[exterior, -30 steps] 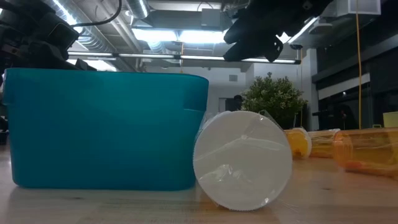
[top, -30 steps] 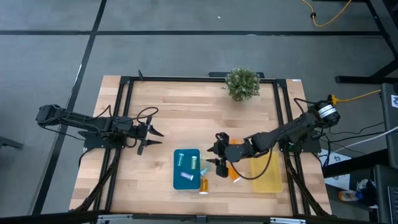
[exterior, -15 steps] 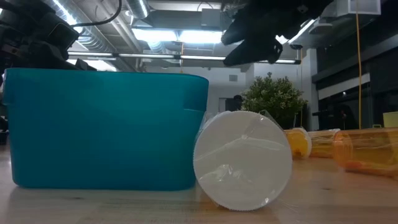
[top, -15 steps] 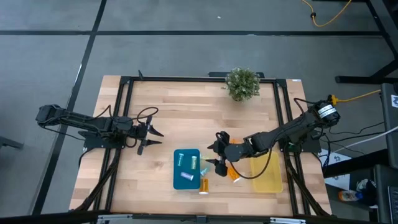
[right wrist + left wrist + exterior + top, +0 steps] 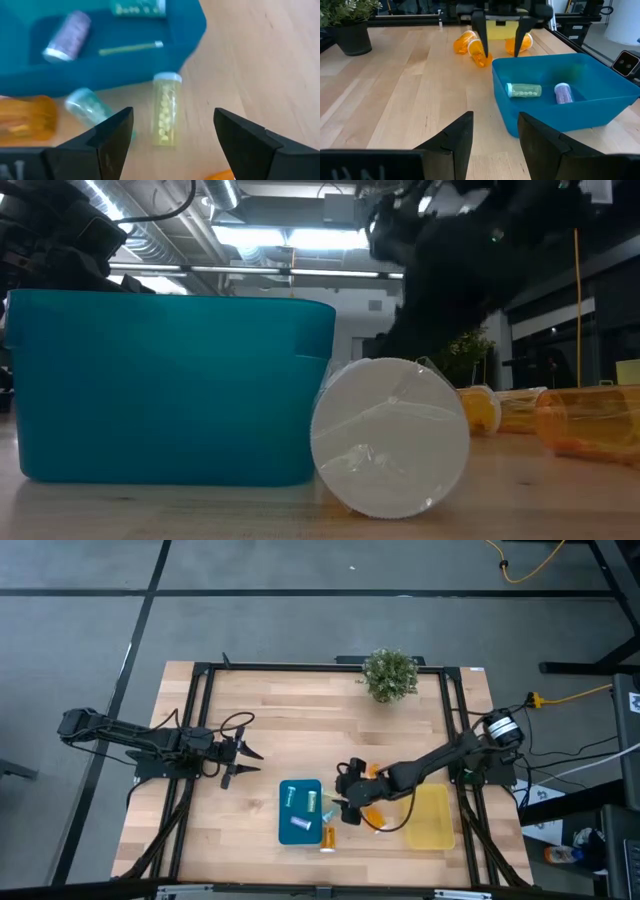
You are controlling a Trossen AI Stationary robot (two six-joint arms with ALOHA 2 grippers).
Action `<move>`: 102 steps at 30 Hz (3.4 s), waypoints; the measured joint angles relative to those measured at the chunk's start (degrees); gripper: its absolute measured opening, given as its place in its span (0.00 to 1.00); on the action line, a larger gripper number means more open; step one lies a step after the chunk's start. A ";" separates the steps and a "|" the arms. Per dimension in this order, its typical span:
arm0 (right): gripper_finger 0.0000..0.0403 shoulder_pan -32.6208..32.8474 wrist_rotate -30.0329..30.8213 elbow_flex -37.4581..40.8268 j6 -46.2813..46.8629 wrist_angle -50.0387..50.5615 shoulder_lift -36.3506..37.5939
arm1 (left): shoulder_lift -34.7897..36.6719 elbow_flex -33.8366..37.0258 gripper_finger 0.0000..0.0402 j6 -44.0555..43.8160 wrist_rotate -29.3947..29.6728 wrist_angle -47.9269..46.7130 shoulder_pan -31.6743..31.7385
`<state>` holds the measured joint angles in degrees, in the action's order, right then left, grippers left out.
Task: Pick and place medicine bottles into bin by pill shape (circle, oval)
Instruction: Put the small yellow pill bottle into the blue bin, then put the small blue pill bottle into the blue bin
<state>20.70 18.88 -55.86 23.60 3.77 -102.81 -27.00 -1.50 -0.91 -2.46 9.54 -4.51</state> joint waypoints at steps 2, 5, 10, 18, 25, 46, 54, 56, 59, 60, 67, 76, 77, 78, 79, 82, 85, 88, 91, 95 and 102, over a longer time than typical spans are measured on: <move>0.69 -0.40 0.04 0.00 -0.10 -0.21 -1.07 | 0.01 0.00 0.37 0.02 0.00 0.02 -0.01; 0.69 -1.11 0.02 0.00 0.04 -0.23 -2.66 | 0.01 0.00 0.37 0.00 0.00 0.02 -0.01; 0.69 -2.33 -1.91 0.00 0.23 -0.32 -5.52 | 0.00 0.00 0.37 0.00 0.00 0.00 0.00; 0.69 -2.72 -2.74 -0.11 0.27 -1.53 -6.91 | 0.01 0.00 0.37 0.00 0.00 -0.05 -0.01; 0.65 -2.81 -2.37 -0.44 0.08 -1.69 -7.06 | 0.02 0.00 0.37 0.00 0.02 -0.05 0.00; 0.26 -2.97 -0.50 -0.46 9.37 -2.08 -7.23 | 0.00 0.00 0.37 0.00 0.00 -0.03 0.00; 0.26 -3.07 16.28 -0.29 16.21 -0.37 -6.36 | 0.00 0.00 0.37 -0.03 0.02 -0.03 -0.01; 0.26 -3.02 19.91 -0.35 16.49 -1.28 -5.65 | 0.00 0.00 0.37 -0.03 0.01 0.02 -0.01; 0.26 -2.99 21.53 -0.35 14.88 -3.23 -4.15 | 0.00 0.00 0.37 -0.02 0.00 0.04 -0.02; 0.27 -2.99 21.40 -0.33 13.54 -3.74 -3.62 | 0.02 0.00 0.37 -0.02 0.02 0.02 0.00; 0.27 -2.88 15.54 -0.37 5.49 -11.62 0.03 | 0.01 0.00 0.37 -0.02 0.01 0.06 -0.02; 0.28 -2.80 -9.03 -0.44 -4.58 -23.75 0.44 | 0.01 0.00 0.37 -0.01 0.01 0.06 -0.02; 0.28 -2.77 -10.52 -0.44 -4.84 -24.13 0.44 | 0.00 0.00 0.37 -0.02 0.00 0.06 0.00; 0.28 -2.77 -11.61 -0.44 -4.90 -24.55 0.44 | 0.00 0.00 0.37 -0.02 0.02 0.06 0.00; 0.28 -2.77 -12.52 -0.44 -4.93 -24.81 0.44 | 0.00 0.00 0.37 -0.02 0.02 0.06 0.00; 0.29 -2.77 -13.39 -0.44 -4.62 -24.76 0.44 | 0.02 0.00 0.37 -0.02 0.02 0.06 0.00; 0.29 -2.77 -13.35 -0.44 -4.43 -25.06 0.44 | 0.01 0.00 0.37 -0.02 0.02 0.06 -0.01; 0.29 -2.79 -12.66 -0.42 -4.49 -26.43 0.44 | 0.02 0.00 0.37 -0.04 0.02 0.06 -0.02; 0.30 -2.81 -12.64 -0.43 -4.57 -27.12 0.44 | 0.01 0.00 0.37 -0.04 0.01 0.06 -0.02; 0.34 -2.86 -12.59 -0.44 -4.49 -27.56 0.44 | 0.01 0.00 0.37 -0.03 0.02 0.06 -0.01; 0.44 -2.86 -12.51 -0.43 -4.60 -28.43 0.44 | 0.01 0.00 0.37 -0.04 0.02 0.06 0.00</move>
<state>17.85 6.37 -56.28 19.00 -24.66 -102.37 -26.99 -1.50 -0.95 -2.44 9.61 -4.51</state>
